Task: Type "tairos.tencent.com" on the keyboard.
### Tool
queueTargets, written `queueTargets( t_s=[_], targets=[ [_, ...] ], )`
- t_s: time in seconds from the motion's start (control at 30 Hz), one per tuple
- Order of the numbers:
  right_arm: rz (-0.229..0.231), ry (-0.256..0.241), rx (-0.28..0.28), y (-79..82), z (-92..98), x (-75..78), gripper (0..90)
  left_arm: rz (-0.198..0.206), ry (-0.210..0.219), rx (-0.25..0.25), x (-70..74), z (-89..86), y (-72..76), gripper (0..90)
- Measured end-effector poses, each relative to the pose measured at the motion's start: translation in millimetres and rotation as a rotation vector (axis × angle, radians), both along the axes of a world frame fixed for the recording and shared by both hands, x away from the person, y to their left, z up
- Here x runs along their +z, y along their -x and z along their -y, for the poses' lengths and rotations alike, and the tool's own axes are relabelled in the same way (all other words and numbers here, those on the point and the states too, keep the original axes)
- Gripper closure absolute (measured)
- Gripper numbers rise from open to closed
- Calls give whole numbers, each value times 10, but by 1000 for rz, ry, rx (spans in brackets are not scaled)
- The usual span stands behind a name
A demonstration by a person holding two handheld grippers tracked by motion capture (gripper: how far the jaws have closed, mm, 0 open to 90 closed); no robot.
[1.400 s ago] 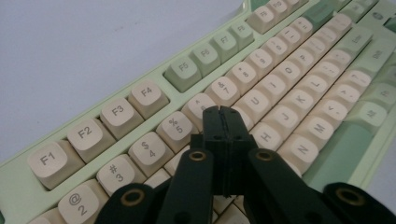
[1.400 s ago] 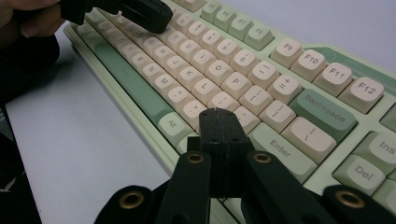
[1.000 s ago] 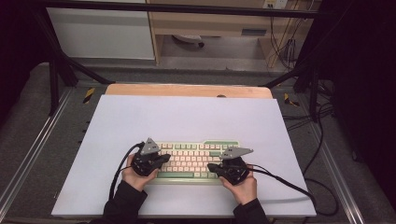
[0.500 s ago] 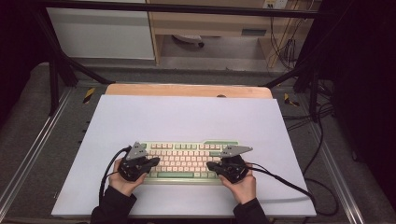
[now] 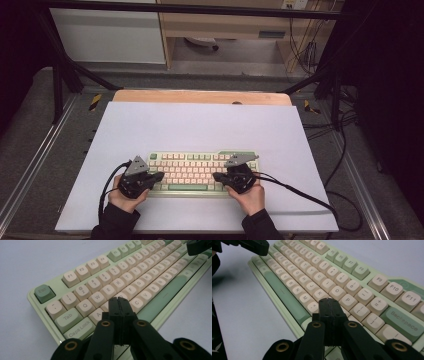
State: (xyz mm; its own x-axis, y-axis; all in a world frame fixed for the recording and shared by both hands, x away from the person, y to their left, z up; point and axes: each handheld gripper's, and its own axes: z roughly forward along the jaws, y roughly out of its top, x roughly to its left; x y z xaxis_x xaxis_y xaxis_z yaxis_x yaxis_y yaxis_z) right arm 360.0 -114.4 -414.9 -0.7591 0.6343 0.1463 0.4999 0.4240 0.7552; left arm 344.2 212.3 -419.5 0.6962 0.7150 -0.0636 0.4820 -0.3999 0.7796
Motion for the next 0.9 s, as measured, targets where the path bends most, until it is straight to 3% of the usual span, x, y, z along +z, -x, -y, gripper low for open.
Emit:
queueTargets(
  t_s=[0.9],
  targets=[
    [-23,11,18,-17,-86,-172,900,-10,12,2,-57,-43,8,900]
  ],
)
